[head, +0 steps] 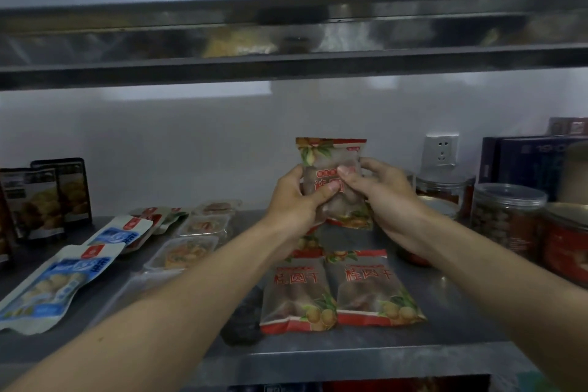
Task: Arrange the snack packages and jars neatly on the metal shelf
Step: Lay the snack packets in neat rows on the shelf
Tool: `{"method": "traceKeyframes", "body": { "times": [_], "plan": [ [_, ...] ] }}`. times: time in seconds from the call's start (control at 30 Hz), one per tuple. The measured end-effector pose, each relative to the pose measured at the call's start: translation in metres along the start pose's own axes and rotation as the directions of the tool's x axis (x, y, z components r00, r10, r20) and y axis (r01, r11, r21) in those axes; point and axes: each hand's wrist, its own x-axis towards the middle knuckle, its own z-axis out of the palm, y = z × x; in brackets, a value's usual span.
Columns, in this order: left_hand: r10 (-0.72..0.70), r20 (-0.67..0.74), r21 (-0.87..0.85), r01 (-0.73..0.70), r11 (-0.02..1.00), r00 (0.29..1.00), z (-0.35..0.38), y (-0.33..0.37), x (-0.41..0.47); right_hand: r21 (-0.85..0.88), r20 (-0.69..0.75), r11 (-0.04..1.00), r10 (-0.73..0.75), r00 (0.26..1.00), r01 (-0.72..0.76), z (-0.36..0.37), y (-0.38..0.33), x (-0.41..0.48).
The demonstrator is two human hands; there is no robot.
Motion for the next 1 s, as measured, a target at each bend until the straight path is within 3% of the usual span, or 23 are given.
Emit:
{"method": "traceKeyframes", "body": {
  "times": [0.13, 0.27, 0.33, 0.47, 0.53, 0.6, 0.67, 0.7, 0.83, 1.0],
  "plan": [
    [-0.011, 0.075, 0.035, 0.008, 0.999, 0.997, 0.0, -0.005, -0.001, -0.084, -0.049, 0.995, -0.064, 0.997, 0.059, -0.013, 0.0, -0.005],
    [0.018, 0.011, 0.099, -0.019, 0.995, 1.0, -0.003, -0.001, 0.001, -0.068, -0.12, 0.997, -0.053, 0.991, 0.045, -0.02, 0.002, -0.002],
    [0.006, -0.015, 0.108, -0.005, 0.994, 1.0, -0.002, -0.001, 0.0, -0.057, -0.071, 0.998, -0.014, 0.997, 0.01, -0.02, 0.004, -0.001],
    [-0.022, -0.042, 0.314, 0.034, 0.949, 0.999, -0.004, -0.006, 0.002, -0.179, -0.083, 0.984, -0.001, 0.997, -0.014, -0.02, 0.014, 0.004],
    [0.002, 0.03, 0.629, -0.02, 0.777, 1.0, -0.017, -0.008, 0.006, -0.216, -0.106, 0.975, 0.027, 0.994, -0.049, -0.022, 0.022, 0.01],
    [-0.067, 0.176, 0.879, -0.126, 0.459, 0.982, -0.033, -0.015, 0.006, -0.296, -0.132, 0.948, 0.078, 0.988, -0.115, -0.025, 0.033, 0.016],
    [-0.263, 0.211, 0.966, -0.16, 0.204, 0.941, -0.047, -0.022, 0.003, -0.403, -0.159, 0.898, 0.121, 0.98, -0.177, -0.026, 0.045, 0.021],
    [-0.356, 0.185, 0.979, -0.143, 0.143, 0.916, -0.052, -0.027, 0.001, -0.462, -0.156, 0.867, 0.128, 0.979, -0.187, -0.026, 0.051, 0.023],
    [-0.522, 0.134, 0.973, -0.011, 0.232, 0.842, -0.062, -0.038, 0.001, -0.68, -0.137, 0.705, 0.144, 0.98, -0.199, -0.022, 0.063, 0.029],
    [-0.444, 0.173, 0.985, -0.145, 0.097, 0.879, -0.057, -0.032, 0.004, -0.942, 0.046, 0.334, 0.099, 0.994, 0.011, -0.02, 0.067, 0.029]
  ]
}}
